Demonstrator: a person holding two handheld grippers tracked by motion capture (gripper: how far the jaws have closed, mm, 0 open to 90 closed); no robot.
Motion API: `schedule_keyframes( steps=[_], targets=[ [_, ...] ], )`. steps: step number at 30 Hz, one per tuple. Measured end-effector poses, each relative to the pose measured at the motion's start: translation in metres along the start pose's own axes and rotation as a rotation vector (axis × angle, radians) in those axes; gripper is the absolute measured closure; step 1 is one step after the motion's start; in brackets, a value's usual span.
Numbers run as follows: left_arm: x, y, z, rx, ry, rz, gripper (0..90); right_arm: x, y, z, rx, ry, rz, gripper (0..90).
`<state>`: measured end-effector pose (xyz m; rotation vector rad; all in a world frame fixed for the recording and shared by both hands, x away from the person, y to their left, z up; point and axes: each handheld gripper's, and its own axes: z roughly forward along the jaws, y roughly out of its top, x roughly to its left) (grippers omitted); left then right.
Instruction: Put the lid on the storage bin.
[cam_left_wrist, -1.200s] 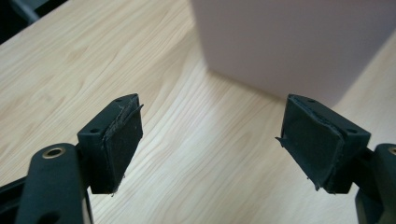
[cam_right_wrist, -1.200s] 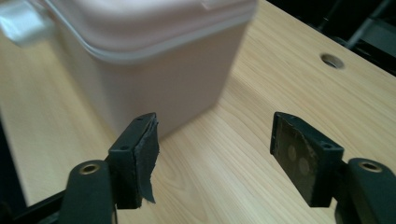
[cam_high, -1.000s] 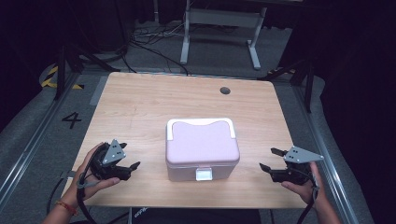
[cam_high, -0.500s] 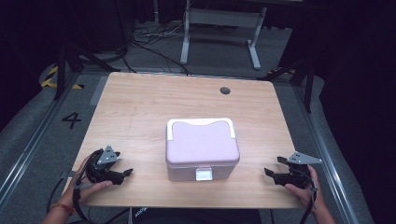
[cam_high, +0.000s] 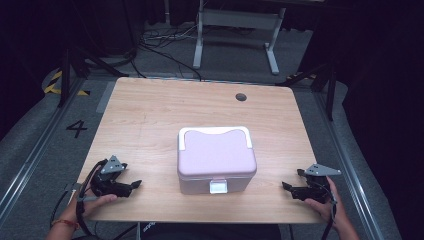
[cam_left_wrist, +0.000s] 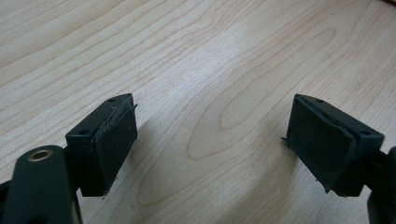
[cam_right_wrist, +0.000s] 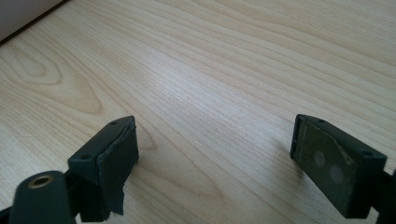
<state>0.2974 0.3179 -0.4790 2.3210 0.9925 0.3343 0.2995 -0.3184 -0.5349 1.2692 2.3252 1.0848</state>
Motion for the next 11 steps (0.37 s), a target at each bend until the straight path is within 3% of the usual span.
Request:
schedule_keyframes(
  steps=[11],
  targets=[
    [0.0003,0.0001,0.0004,0.0,0.001,0.001,15.9,0.0,0.0,0.0,0.0,0.0,0.0,15.1]
  ],
)
